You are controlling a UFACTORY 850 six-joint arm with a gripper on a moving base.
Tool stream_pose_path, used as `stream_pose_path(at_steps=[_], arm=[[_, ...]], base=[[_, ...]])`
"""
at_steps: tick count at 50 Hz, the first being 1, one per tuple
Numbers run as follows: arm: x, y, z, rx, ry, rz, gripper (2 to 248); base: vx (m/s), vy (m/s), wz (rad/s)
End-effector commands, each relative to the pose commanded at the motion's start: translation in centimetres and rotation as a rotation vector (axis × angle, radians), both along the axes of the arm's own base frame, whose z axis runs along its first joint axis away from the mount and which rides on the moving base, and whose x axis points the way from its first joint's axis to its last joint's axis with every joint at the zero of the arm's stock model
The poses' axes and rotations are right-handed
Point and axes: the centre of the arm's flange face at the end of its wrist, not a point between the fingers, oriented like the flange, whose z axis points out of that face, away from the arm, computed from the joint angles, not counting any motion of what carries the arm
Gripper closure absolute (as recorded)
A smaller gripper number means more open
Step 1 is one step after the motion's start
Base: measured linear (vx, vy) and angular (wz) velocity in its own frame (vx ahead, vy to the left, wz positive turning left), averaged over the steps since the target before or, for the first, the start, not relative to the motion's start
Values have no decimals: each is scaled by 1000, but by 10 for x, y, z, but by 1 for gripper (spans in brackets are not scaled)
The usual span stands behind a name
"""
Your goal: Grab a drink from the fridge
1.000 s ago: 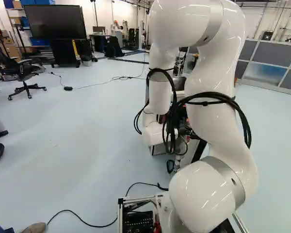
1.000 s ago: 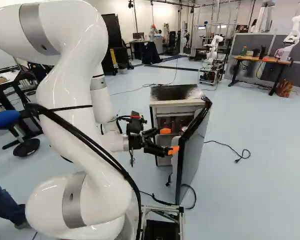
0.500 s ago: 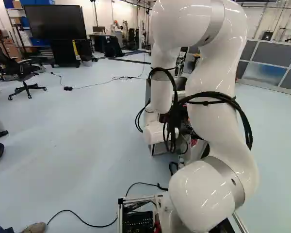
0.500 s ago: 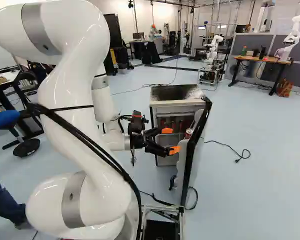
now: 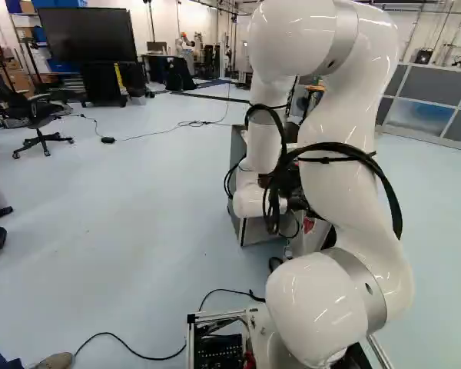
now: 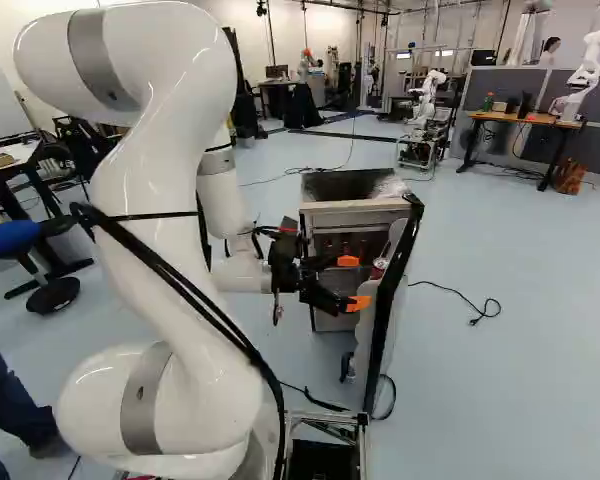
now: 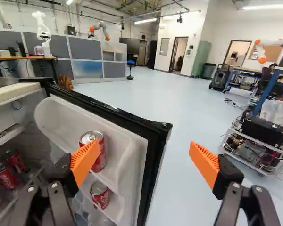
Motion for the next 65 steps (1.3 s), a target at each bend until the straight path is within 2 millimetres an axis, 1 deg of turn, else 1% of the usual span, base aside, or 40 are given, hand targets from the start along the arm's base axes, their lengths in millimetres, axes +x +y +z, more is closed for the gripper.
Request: stream_pose_path(at_steps=[15,25,65], arm=[[15,-23,1,2,-35,-94,3],[27,-41,2,3,-60,-153,3],[56,-134,4,-9,-157,-392,3]], base=[[0,0,0],[0,0,0],[0,0,0]])
